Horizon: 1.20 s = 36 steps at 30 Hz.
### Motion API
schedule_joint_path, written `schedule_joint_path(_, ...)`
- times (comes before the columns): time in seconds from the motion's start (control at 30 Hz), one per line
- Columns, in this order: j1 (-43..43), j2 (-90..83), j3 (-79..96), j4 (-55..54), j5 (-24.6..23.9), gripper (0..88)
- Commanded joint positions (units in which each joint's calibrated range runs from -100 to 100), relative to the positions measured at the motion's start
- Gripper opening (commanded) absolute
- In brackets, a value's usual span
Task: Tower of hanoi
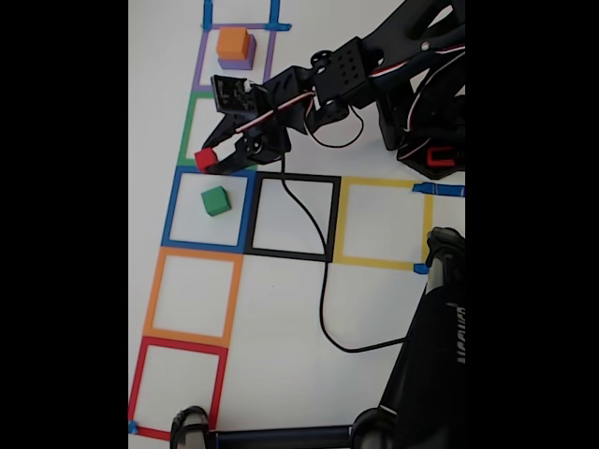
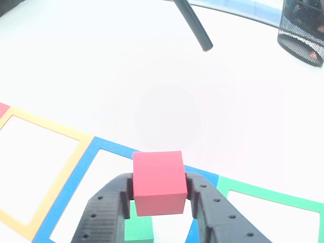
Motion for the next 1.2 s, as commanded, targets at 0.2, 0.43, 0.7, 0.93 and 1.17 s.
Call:
schedule_joint_path(0.2, -2.2, 20.1, -1.1, -22.9, 0.4, 0.4)
schedule_joint_path(0.43, -5.0, 23.1, -0.6, -25.7, 0.4, 0.4)
schedule_joint_path(0.7, -4.7, 30.1, -3.2, -29.8, 0.4, 0.4)
schedule_joint_path(0.93, -3.7, 33.4, -4.5, -30.9, 0.4, 0.4)
schedule_joint_path(1.17, -3.7, 34.4, -4.3, -31.4, 0.4, 1.0)
